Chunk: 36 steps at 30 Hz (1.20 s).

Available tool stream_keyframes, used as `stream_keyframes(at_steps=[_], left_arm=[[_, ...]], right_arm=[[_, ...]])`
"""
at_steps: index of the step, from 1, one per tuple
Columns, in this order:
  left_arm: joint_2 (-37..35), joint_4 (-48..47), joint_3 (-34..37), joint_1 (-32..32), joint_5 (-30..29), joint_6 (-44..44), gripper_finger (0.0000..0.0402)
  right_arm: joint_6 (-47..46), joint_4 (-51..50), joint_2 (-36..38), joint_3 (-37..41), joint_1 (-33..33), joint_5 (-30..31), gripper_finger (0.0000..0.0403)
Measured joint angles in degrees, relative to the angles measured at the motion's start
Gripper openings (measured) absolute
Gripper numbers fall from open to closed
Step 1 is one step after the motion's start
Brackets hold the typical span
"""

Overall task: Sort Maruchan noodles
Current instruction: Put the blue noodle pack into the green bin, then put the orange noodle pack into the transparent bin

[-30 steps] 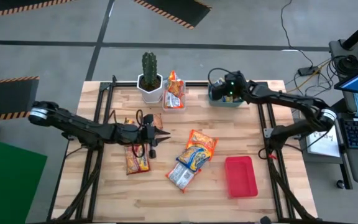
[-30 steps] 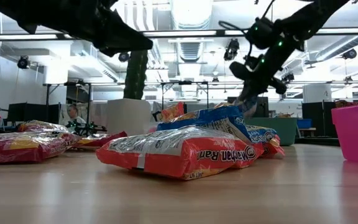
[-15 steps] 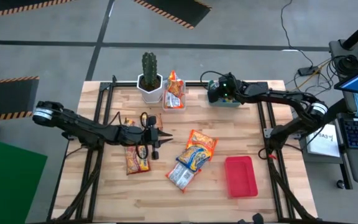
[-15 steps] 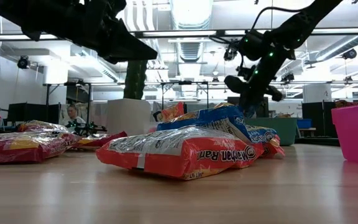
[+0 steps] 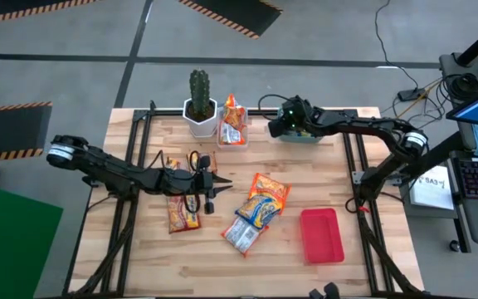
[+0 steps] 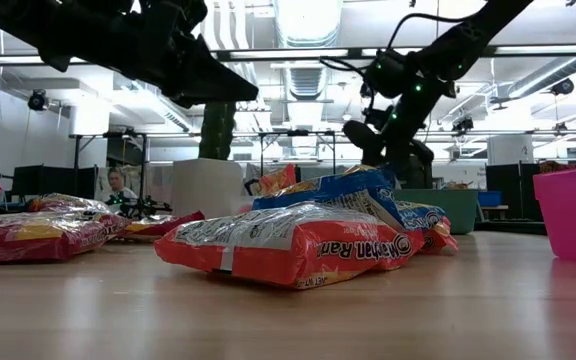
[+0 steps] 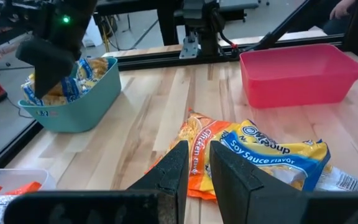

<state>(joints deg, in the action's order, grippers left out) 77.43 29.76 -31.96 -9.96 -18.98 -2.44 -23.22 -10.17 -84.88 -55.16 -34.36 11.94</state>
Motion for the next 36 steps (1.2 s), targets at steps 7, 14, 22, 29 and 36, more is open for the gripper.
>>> stream_keyframes(at_steps=[7, 14, 22, 29, 36], left_arm=[[0.0, 0.2, 0.0, 0.0, 0.0, 0.1, 0.0049], [0.0, 0.3, 0.0, 0.0, 0.0, 1.9, 0.0049], [0.0, 0.3, 0.0, -0.4, 0.0, 4.2, 0.0049], [0.0, 0.3, 0.0, -1.6, 0.0, 6.7, 0.0049], [0.0, -0.1, 0.0, -4.6, 1.5, 7.5, 0.0049]], right_arm=[[-0.2, 0.3, -1.4, -0.7, 1.2, 0.1, 0.0179], [0.2, -0.2, -5.6, -0.6, 1.1, 0.7, 0.0172], [0.2, -3.2, -1.5, -2.8, 1.2, -0.4, 0.0195], [-1.5, -14.2, 4.0, -7.2, 3.0, -0.4, 0.0208], [-4.8, -24.1, 10.8, -8.6, 11.3, -8.3, 0.0206]])
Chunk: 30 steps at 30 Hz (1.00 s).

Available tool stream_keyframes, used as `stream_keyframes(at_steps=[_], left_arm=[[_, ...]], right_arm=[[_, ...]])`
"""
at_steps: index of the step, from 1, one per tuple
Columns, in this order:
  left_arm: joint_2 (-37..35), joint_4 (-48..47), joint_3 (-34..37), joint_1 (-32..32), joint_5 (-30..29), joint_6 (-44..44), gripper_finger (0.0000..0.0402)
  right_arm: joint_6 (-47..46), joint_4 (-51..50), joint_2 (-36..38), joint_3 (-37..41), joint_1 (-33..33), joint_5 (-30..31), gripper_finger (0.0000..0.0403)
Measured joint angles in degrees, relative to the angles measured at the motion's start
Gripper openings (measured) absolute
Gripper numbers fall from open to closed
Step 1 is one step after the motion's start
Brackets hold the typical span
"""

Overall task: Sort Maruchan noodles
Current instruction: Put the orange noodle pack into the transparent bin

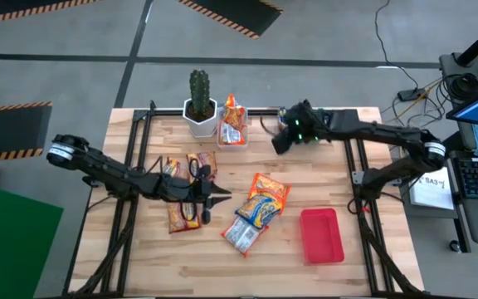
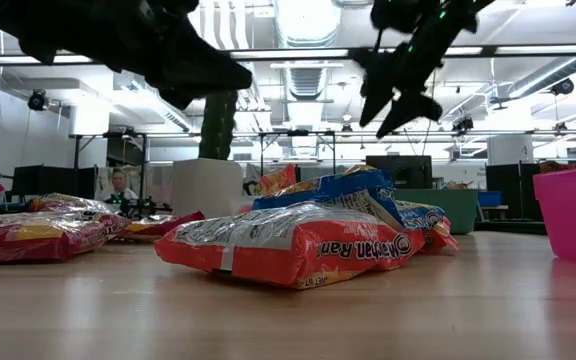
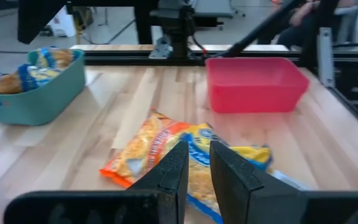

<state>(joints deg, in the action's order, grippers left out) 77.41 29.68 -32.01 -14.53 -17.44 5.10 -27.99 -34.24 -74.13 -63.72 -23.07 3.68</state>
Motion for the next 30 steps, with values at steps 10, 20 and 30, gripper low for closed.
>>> stream_keyframes(at_steps=[10, 20, 30], left_arm=[[0.0, -0.1, -0.1, -2.1, 0.1, 0.2, 0.0049], [0.1, -0.1, -0.1, -2.1, 0.0, -0.1, 0.0049], [0.1, 0.2, -0.1, -2.2, 0.0, 0.0, 0.0049]], right_arm=[[-9.7, 0.3, 2.8, 10.0, 19.9, -5.1, 0.0206], [-17.3, 1.4, -3.4, 15.8, 24.4, 3.1, 0.0206], [-12.9, 12.7, -10.6, 16.7, 24.2, 1.9, 0.0206]])
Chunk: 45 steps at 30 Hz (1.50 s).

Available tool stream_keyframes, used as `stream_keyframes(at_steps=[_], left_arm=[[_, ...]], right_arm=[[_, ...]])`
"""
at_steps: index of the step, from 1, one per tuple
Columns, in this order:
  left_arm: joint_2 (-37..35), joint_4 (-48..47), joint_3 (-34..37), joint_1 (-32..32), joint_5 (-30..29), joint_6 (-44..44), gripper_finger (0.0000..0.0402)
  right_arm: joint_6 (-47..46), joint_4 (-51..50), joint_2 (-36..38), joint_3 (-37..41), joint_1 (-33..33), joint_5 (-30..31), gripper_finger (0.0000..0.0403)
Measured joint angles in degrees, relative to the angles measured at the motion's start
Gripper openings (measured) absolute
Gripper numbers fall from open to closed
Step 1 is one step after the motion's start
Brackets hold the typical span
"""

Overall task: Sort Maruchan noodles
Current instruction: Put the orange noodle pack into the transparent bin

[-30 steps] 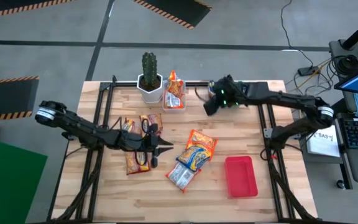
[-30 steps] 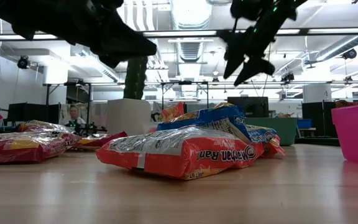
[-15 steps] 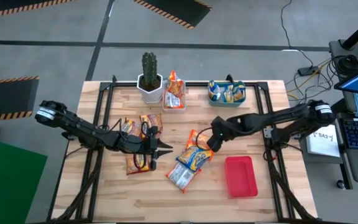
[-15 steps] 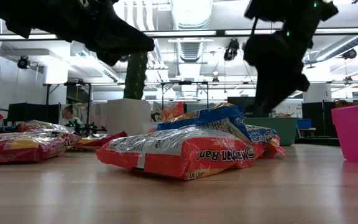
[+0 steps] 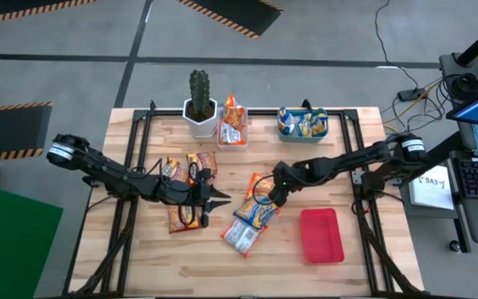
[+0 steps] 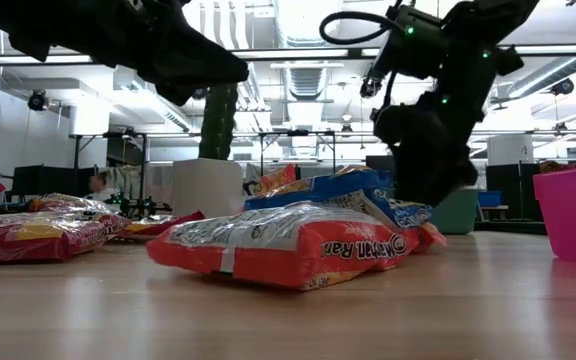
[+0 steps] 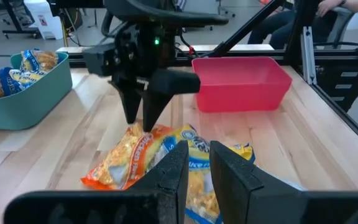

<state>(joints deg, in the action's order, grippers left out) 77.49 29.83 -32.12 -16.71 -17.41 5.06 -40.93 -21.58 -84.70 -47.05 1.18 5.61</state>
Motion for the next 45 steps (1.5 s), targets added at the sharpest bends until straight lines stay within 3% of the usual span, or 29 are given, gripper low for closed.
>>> stream_keyframes(at_steps=[8, 19, 36, 45], left_arm=[[0.0, 0.1, 0.0, 0.0, 0.0, -0.6, 0.0049], [0.0, 1.1, 0.0, 0.0, 0.0, -3.5, 0.0049], [-0.4, 6.6, -1.2, 0.4, -0.1, -18.2, 0.0049], [0.8, 4.0, -1.2, 3.6, -0.1, -19.5, 0.0048]], right_arm=[[1.3, 4.2, -2.7, 0.0, -0.1, 0.7, 0.0177], [1.2, 6.1, -1.8, 0.1, -0.1, 3.5, 0.0016], [0.8, 5.2, 16.1, -0.2, 1.9, 8.1, 0.0008], [-13.8, -4.6, 17.9, 0.6, 2.3, 5.0, 0.0009]])
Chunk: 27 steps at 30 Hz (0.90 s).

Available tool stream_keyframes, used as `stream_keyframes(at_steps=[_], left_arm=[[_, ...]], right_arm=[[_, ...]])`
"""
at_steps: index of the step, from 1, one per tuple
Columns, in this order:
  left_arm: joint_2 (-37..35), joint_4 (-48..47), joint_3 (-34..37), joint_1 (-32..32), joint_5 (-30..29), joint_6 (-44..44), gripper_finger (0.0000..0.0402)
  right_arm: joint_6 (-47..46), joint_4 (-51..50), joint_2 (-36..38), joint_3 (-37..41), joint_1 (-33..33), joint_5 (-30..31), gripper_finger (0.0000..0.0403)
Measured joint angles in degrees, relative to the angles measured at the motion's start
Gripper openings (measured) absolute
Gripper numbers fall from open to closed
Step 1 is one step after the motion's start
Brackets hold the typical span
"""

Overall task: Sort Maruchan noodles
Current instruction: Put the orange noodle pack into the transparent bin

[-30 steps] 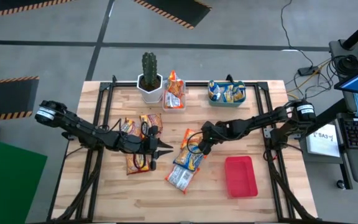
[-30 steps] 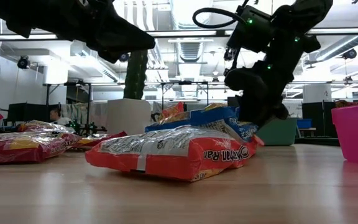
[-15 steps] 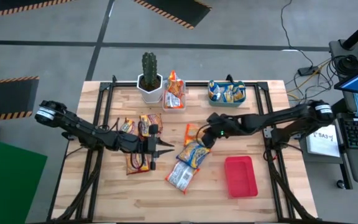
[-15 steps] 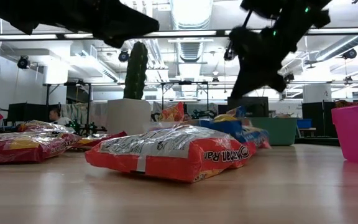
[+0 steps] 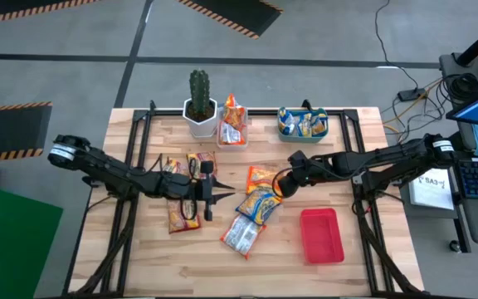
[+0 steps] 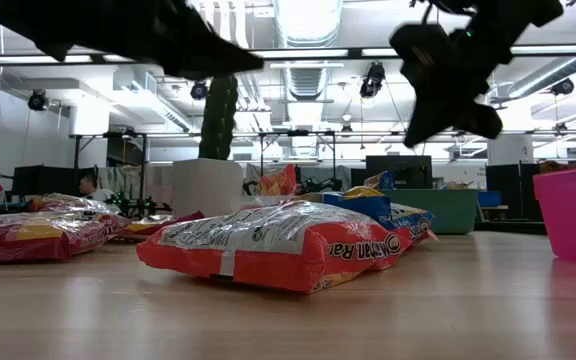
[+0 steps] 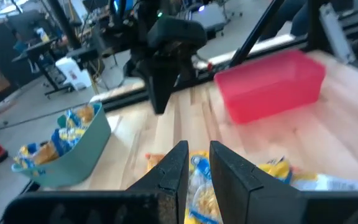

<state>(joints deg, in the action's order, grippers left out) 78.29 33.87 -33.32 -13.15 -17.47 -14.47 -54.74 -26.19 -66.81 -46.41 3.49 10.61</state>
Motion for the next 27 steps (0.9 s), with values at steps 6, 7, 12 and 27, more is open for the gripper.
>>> stream_keyframes(at_steps=[6, 7, 12, 27], left_arm=[[8.0, -0.3, -2.4, 3.1, 3.3, 0.4, 0.0038], [9.8, -0.2, -3.2, 3.6, 3.6, 0.4, 0.0038], [18.9, -1.0, -7.5, 7.3, 5.6, 0.4, 0.0037], [32.9, -0.9, -13.6, 13.7, 9.5, 0.6, 0.0037]], right_arm=[[-2.5, 0.7, -0.6, 3.9, -0.5, 0.2, 0.0044], [-2.9, 1.7, -0.6, 4.8, -0.5, 0.6, 0.0055], [-5.2, 8.0, -0.8, 10.2, -1.5, 1.4, 0.0126], [-5.6, 25.4, -0.8, 20.6, -8.4, -0.4, 0.0296]])
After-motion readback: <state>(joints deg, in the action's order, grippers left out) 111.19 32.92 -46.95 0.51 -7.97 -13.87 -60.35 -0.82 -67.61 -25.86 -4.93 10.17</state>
